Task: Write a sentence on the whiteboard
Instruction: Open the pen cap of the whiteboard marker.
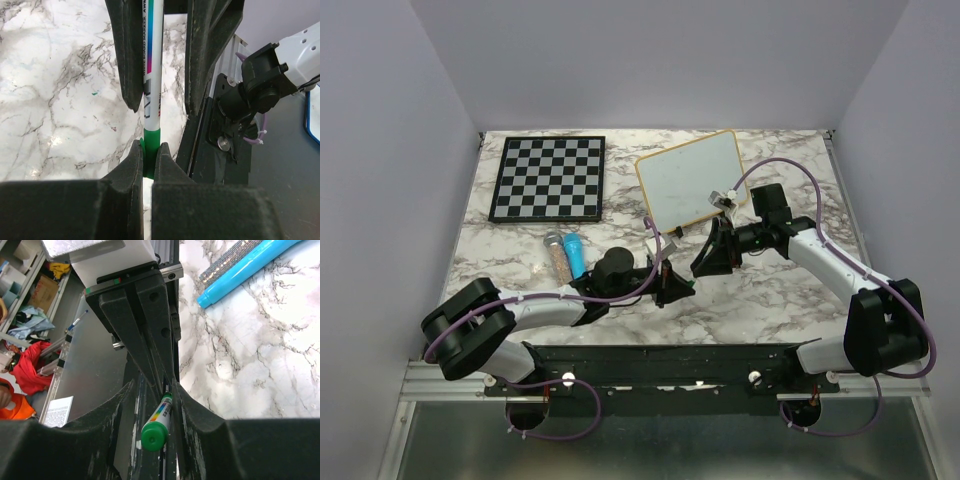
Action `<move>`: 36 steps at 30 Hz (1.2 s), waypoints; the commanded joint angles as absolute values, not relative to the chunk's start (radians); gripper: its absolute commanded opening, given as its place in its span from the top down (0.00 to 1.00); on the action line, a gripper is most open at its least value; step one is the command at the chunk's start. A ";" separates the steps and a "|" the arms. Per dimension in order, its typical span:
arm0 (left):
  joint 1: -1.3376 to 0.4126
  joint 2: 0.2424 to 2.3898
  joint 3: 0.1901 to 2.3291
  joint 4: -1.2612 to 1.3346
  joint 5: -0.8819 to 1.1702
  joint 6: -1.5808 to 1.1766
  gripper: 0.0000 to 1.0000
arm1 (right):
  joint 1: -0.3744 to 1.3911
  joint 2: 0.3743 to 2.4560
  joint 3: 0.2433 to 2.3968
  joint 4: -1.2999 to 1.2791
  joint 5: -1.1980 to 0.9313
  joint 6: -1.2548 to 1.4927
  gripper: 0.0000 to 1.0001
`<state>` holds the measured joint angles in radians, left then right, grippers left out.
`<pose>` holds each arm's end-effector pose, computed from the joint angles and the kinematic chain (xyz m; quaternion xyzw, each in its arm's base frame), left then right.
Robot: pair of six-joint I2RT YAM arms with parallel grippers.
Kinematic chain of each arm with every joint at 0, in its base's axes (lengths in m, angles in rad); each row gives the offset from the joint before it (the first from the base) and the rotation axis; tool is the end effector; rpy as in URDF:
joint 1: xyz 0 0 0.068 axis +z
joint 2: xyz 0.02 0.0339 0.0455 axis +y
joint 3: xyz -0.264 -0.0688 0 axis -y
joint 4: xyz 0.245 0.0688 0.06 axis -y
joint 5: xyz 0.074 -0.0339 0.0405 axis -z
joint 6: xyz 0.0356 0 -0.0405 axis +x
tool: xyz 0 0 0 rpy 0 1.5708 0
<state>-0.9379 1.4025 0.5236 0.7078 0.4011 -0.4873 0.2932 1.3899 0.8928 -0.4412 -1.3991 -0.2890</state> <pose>0.1565 -0.2368 0.2052 0.2925 0.7020 -0.5280 0.3780 0.2424 0.1098 0.2445 -0.4005 0.6391 0.6124 0.2367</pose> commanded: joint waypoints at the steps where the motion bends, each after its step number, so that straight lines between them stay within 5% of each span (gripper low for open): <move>1: -0.933 1.390 0.560 0.701 0.402 -0.477 1.00 | 0.304 1.399 0.887 -0.439 -1.416 -0.305 0.59; 25: -0.933 1.460 0.563 0.811 0.406 -0.529 1.00 | 0.310 1.407 0.887 -0.399 -1.480 -0.238 0.78; 36: -0.936 1.505 0.558 0.890 0.397 -0.569 1.00 | 0.310 1.413 0.884 -0.362 -1.496 -0.184 0.69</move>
<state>-0.9379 1.4746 0.5404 0.8341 0.4141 -0.5537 0.2955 1.4025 0.8925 -0.3763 -1.4151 -0.2218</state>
